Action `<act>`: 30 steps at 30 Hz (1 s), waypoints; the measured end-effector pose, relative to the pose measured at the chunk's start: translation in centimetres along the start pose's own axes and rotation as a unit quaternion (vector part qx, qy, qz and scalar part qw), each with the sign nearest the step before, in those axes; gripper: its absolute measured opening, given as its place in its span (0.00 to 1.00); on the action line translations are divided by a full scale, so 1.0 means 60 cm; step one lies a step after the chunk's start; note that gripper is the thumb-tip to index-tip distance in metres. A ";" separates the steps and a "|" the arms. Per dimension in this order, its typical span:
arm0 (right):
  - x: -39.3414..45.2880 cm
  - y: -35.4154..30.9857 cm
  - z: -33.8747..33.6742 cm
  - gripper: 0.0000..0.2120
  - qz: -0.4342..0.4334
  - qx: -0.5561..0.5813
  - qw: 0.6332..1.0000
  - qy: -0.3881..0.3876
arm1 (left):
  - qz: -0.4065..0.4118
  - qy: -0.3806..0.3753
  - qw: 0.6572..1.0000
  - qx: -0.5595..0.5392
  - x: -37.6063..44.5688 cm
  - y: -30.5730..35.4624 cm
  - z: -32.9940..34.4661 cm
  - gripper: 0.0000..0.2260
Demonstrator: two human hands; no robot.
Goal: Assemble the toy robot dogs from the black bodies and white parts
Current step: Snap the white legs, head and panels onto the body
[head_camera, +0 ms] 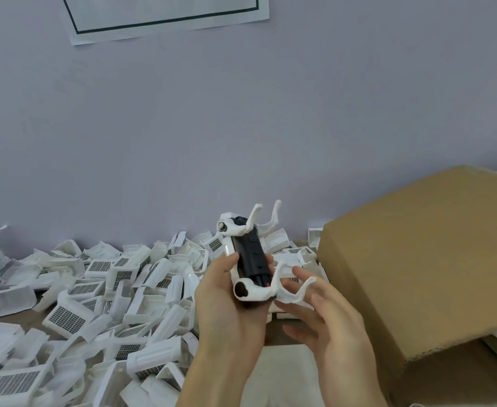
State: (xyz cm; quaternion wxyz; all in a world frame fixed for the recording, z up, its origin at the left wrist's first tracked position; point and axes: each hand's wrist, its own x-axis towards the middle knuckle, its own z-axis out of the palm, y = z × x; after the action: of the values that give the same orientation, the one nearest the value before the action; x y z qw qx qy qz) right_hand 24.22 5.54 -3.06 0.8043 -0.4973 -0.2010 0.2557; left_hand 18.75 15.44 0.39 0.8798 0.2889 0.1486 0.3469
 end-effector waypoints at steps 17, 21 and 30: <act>-0.006 0.009 0.006 0.16 -0.070 -0.239 0.968 0.019 | 0.144 0.070 0.889 0.429 0.007 -0.029 -0.001 0.23; -0.002 0.015 0.005 0.14 -0.068 -0.248 0.966 0.022 | 0.128 0.060 0.903 0.406 0.010 -0.029 -0.002 0.18; -0.001 0.003 0.007 0.13 0.022 -0.114 0.993 0.040 | 0.036 0.018 0.919 0.391 0.004 -0.007 0.005 0.07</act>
State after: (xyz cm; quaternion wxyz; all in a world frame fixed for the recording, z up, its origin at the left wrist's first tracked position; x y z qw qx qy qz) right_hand 23.88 5.88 -3.02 0.7442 -0.5995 -0.1857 0.2288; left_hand 19.29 15.22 0.37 0.6808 0.6088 0.2777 0.2979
